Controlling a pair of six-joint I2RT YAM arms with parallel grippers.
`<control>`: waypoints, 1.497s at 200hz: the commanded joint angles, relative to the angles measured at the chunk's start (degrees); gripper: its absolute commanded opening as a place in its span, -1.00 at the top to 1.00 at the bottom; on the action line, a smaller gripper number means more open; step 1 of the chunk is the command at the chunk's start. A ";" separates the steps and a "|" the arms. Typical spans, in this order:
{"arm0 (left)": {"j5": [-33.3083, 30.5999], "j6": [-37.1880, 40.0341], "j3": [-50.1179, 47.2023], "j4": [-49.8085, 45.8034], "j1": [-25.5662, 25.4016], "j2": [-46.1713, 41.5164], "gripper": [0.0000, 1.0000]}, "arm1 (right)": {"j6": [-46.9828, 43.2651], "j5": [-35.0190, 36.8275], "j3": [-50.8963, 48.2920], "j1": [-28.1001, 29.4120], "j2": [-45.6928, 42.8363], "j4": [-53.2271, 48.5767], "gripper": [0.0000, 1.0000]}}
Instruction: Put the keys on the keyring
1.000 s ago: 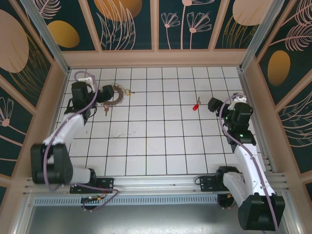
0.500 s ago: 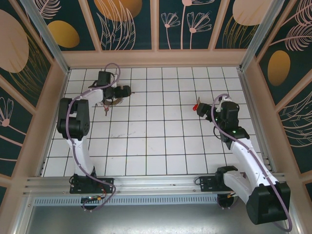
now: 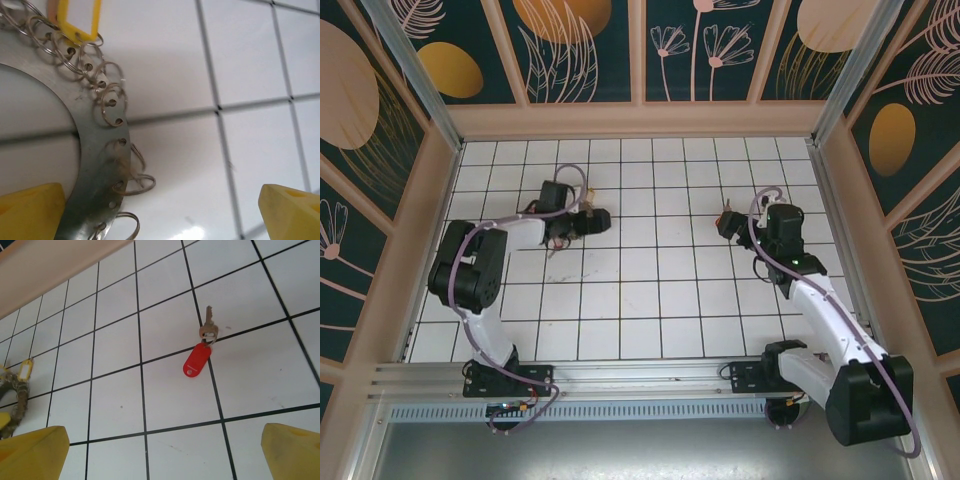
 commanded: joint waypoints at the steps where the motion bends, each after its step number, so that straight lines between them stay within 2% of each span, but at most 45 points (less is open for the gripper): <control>1: 3.03 -14.45 -5.92 4.36 -6.08 -3.59 -0.98 | 2.12 -0.18 2.77 0.91 1.45 2.36 -0.98; 36: 3.13 -30.56 -13.67 9.52 -15.47 -7.79 -0.97 | 6.06 6.73 3.60 1.06 3.85 -0.51 -0.98; 48: 2.80 -32.02 -14.53 9.21 -16.71 -11.03 -0.98 | 5.03 5.42 3.29 1.01 4.44 -0.64 -0.94; 58: 2.04 -31.23 -13.71 5.85 -16.70 -14.27 -0.98 | 3.12 1.57 2.99 1.03 5.10 0.08 -0.87; 80: -0.48 -20.02 -6.14 -8.11 -15.91 -21.91 -0.98 | -2.16 -10.31 3.72 1.15 7.97 0.27 -0.58; 93: 2.39 -14.48 -3.10 -12.29 -13.80 -25.74 -0.98 | -5.98 -17.03 4.94 1.93 10.26 -0.51 -0.34; 101: 5.38 -12.22 -2.16 -13.74 -11.58 -27.75 -0.98 | -8.48 -18.74 5.63 3.46 11.17 -1.01 -0.27; 111: 9.28 -9.08 -1.15 -16.43 -7.53 -29.56 -0.98 | -14.55 -21.29 5.58 6.87 11.18 -0.51 -0.24; 120: 10.56 -4.93 0.08 -20.03 -4.14 -30.42 -0.98 | -24.57 -27.31 4.70 10.83 10.21 0.29 -0.26; 133: 9.21 2.37 2.69 -26.31 0.26 -30.46 -0.98 | -40.75 -28.83 3.04 19.16 8.18 -0.50 -0.28; 147: 5.97 8.77 5.58 -30.45 2.60 -29.32 -0.97 | -49.95 -28.03 0.64 24.91 6.91 1.56 -0.30; 156: 4.07 11.63 5.15 -29.69 3.16 -29.01 -0.98 | -51.89 -27.35 0.13 26.56 7.59 3.53 -0.31; 172: 0.93 13.84 2.11 -25.29 3.38 -28.93 -0.98 | -60.26 -31.35 1.72 28.83 11.02 1.54 -0.28; 206: -3.32 15.63 -5.86 -15.22 3.43 -27.74 -0.98 | -64.69 -22.28 4.25 34.92 19.77 2.93 -0.25; 235: -8.03 16.66 -9.53 -11.61 3.41 -26.73 -0.98 | -65.95 -18.43 6.27 35.26 24.68 4.16 -0.15; 249: -8.30 15.79 -12.70 -8.10 3.42 -27.51 -0.98 | -62.57 -19.76 7.49 32.15 25.26 5.31 0.02; 264: -5.78 16.28 -14.29 -5.98 3.43 -28.52 -0.98 | -61.18 -22.65 7.33 28.82 24.01 6.94 0.03; 281: -4.53 17.16 -14.44 -4.84 3.43 -29.23 -0.98 | -63.48 -20.77 6.88 29.73 24.01 8.50 0.04; 299: -4.54 17.47 -14.54 -4.47 3.43 -29.53 -0.98 | -66.83 -18.63 8.08 33.17 26.82 7.68 0.12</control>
